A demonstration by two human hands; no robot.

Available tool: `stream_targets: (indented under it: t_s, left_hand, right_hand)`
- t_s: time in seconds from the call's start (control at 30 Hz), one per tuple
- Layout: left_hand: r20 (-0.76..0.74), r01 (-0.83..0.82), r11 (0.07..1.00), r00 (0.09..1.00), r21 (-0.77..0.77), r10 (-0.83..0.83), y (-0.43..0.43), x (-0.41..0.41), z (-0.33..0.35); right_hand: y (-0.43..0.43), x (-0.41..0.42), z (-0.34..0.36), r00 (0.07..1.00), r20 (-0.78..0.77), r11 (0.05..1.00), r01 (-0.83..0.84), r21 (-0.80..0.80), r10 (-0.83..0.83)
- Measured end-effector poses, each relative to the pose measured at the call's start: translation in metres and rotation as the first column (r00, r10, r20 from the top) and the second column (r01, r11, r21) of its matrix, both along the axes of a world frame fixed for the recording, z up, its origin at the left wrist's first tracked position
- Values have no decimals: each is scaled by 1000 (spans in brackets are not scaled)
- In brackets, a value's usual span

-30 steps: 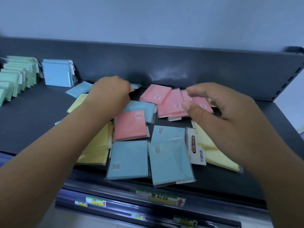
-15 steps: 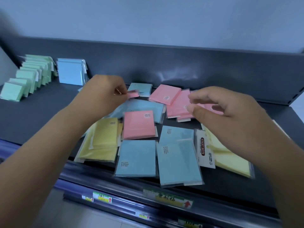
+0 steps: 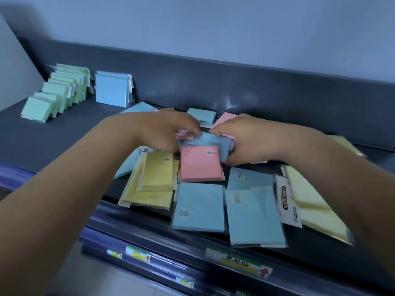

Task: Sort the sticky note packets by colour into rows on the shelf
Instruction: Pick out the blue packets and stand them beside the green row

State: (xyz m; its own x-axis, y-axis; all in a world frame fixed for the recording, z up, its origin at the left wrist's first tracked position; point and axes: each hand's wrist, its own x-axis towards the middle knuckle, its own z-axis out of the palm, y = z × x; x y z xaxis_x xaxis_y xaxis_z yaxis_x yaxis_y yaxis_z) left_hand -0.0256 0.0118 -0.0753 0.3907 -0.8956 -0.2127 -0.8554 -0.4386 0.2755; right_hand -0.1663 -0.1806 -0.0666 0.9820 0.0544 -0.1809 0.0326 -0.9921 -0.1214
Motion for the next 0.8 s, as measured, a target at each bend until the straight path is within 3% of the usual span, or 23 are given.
stream_targets:
  t_s: [0.17, 0.27, 0.43, 0.57, 0.7, 0.8]
  left_hand:
    - [77, 4, 992, 997, 123, -13, -14, -3, 13]
    - [86, 16, 993, 996, 119, -26, -15, -3, 16]
    - [217, 149, 989, 966, -18, -141, -10, -12, 20]
    - [297, 136, 975, 951, -173, -80, -4, -10, 17]
    - [29, -104, 924, 992, -367, 123, -9, -18, 20]
    - [-205, -329, 850, 942, -411, 266, -24, -26, 23]
  right_hand:
    - [0, 3, -2, 999, 20, 999, 36, 24, -37]
    - [-1, 0, -6, 989, 70, 981, 121, 149, -133]
    - [4, -3, -12, 967, 143, 974, 193, 123, -209]
    - [-3, -11, -5, 937, 233, 949, 204, 240, -260]
    - [-15, -21, 11, 900, 328, 945, 212, 248, -288]
    - [-25, -30, 21, 875, 391, 947, 195, 254, -285]
